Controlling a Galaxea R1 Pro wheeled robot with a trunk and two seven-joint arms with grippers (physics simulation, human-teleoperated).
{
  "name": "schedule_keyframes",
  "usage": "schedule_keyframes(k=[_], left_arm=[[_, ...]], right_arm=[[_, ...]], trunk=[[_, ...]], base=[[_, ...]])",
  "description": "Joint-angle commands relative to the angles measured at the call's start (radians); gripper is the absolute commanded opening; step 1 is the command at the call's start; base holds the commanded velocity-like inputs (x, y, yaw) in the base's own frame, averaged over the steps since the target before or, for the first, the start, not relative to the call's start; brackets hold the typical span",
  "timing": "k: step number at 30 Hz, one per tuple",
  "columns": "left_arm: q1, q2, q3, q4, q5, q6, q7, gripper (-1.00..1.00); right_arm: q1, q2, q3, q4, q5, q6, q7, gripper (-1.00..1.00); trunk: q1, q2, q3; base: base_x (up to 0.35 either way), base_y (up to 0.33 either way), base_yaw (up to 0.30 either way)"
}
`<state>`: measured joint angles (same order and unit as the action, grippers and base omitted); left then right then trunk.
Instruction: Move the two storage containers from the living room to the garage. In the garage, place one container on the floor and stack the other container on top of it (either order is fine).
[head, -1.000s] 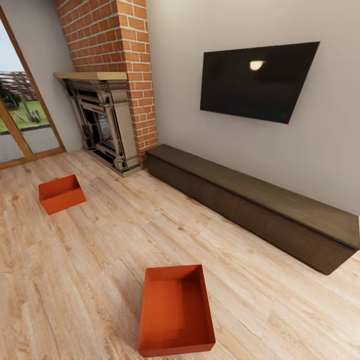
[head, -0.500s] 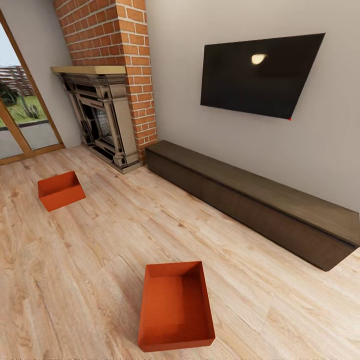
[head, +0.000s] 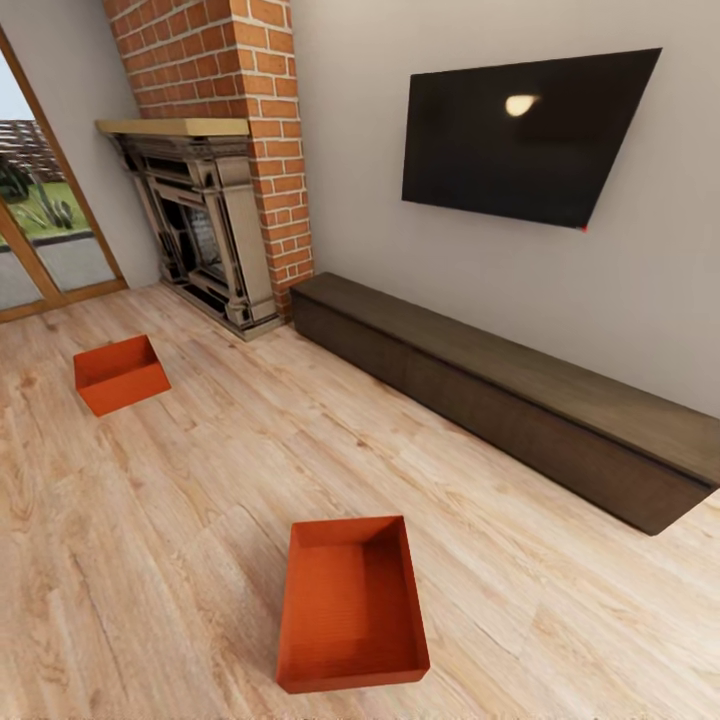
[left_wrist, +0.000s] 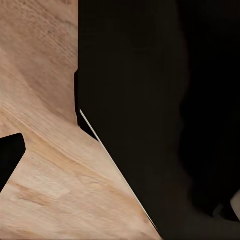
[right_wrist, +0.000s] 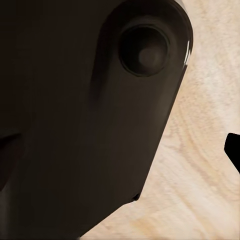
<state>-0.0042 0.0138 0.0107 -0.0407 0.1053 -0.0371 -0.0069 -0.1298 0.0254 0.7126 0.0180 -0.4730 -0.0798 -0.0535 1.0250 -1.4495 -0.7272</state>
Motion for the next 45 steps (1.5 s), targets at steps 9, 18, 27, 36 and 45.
schedule_keyframes(k=[9, 18, 27, 36, 45], left_arm=[[0.0, 0.0, 0.0, 0.001, 0.01, -0.003, -0.001, 1.0], [0.0, 0.0, 0.0, 0.001, 0.01, -0.003, -0.001, 1.0], [0.0, 0.0, 0.0, 0.001, 0.01, -0.003, -0.001, 1.0], [0.0, 0.0, 0.0, 0.001, 0.01, -0.003, -0.001, 1.0], [0.0, 0.0, 0.0, 0.001, 0.01, -0.003, -0.001, 1.0]], right_arm=[[-0.001, 0.001, 0.008, 0.002, -0.009, -0.004, -0.002, 1.0], [-0.001, 0.001, 0.008, 0.002, -0.009, -0.004, -0.002, 1.0], [-0.001, 0.001, 0.008, 0.002, -0.009, -0.005, -0.002, 1.0], [-0.001, 0.001, 0.008, 0.002, -0.009, -0.005, -0.002, 1.0], [-0.001, 0.001, 0.008, 0.002, -0.009, -0.005, -0.002, 1.0]], trunk=[[0.0, 0.0, -0.015], [0.0, 0.0, -0.03], [0.0, 0.0, -0.044], [0.0, 0.0, -0.059], [0.0, 0.0, -0.073]], base=[[0.0, 0.0, 0.0], [0.0, 0.0, 0.0], [0.0, 0.0, 0.0], [0.0, 0.0, 0.0], [0.0, 0.0, 0.0]])
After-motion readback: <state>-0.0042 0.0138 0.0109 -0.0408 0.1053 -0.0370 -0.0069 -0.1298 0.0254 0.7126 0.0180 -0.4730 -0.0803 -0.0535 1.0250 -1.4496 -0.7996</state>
